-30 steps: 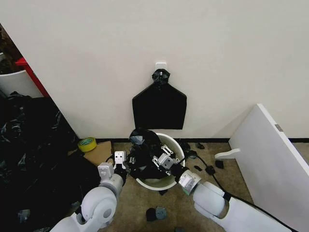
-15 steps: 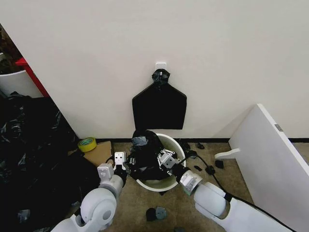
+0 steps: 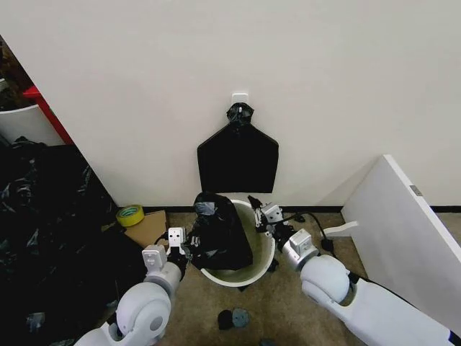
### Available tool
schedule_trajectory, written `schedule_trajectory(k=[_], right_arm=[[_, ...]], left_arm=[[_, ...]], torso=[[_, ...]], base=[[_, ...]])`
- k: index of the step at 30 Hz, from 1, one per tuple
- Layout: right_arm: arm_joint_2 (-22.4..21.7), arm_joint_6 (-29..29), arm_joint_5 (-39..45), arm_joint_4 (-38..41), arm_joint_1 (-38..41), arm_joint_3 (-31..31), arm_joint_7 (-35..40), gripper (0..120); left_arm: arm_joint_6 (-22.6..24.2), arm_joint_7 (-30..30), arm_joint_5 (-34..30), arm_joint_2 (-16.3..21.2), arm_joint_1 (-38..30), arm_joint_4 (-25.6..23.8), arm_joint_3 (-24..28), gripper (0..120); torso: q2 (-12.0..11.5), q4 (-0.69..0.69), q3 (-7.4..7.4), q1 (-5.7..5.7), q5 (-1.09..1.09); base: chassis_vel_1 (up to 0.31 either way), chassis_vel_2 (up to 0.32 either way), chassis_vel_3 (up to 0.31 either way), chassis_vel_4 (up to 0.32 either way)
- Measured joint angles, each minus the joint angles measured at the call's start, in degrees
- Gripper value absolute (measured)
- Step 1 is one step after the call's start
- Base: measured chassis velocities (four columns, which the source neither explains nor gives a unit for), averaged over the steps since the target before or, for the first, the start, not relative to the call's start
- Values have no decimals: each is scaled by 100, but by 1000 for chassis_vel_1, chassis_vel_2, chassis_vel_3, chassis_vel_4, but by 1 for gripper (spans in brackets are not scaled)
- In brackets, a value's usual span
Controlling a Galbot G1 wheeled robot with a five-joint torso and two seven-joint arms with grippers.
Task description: Place the garbage bag over the trash bin.
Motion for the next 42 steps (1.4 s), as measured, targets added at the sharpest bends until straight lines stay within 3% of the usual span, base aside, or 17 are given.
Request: schedule_trajectory(k=[3,14,21,27,37,42], right_arm=[[-53,108,-359,254,-274,-117,-296,3],[215,282,-804,125,-75,-305,-911,46],[440,-288,-1372,-71,34,-400,-804,69],[504,-650,-1394,-121,115,-425,-593,51],[556,-597,-1269,-149,163,-401,-570,12],[567,-571,-1117,-161,166,-394,-529,0]], left_arm=[[-2,0,1,-18,-29,30,24,5],[-2,1,59,-104,80,5,-6,5],[-2,1,82,-98,122,-27,-38,5],[-2,1,84,-107,122,-28,-44,5],[-2,2,94,-130,103,9,-12,5],[-2,0,93,-144,107,17,-7,5]], torso=[[0,-1,0,0,-1],[0,1,0,0,-1],[0,1,0,0,-2],[0,0,0,1,-1],[0,0,0,1,-1],[0,0,0,1,-1]], base=[[0,0,0,0],[0,0,0,0],[0,0,0,0],[0,0,0,0],[0,0,0,0],[0,0,0,0]])
